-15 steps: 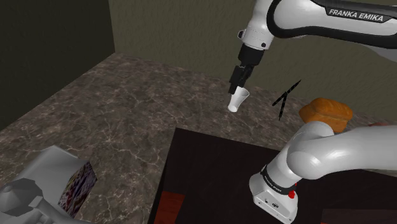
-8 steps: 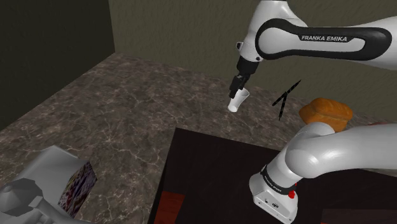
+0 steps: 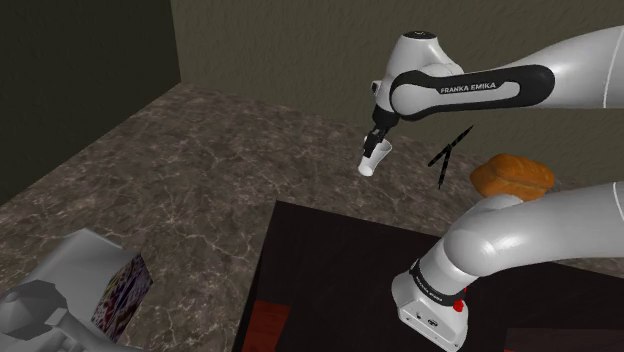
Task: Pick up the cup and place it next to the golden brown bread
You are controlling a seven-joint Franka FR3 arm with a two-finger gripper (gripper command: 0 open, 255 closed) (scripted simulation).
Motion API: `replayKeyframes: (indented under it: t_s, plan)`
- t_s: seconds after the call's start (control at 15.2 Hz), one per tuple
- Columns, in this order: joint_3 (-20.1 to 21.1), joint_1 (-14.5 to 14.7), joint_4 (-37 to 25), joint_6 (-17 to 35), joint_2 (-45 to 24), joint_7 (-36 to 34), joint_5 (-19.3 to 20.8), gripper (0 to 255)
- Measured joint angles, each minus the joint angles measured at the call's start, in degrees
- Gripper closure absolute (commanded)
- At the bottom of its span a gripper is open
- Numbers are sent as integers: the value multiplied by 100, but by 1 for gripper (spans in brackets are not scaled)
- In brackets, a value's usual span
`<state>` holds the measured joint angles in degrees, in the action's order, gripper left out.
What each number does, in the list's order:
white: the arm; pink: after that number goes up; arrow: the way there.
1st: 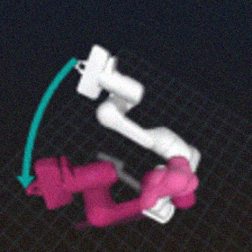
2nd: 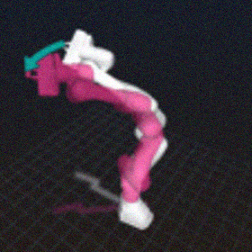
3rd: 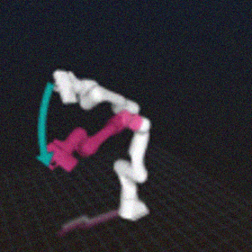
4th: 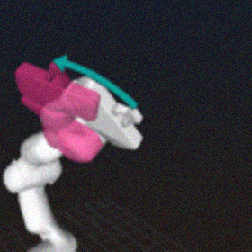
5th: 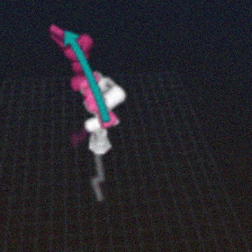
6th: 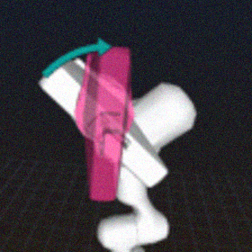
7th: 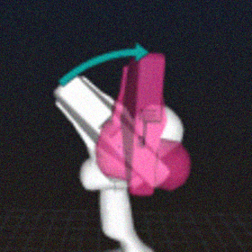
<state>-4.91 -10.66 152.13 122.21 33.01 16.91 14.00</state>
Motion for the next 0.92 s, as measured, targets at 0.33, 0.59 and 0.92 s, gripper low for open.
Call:
replayKeyframes:
  t_s: [0.33, 0.59, 0.92]
  plan:
    - [-190, -360, -5, 872, -603, 113, 628, 0]
    - [-268, -462, 134, 1283, -835, 94, 796, 0]
    - [-303, -516, 214, 1616, -1081, 30, 897, 0]
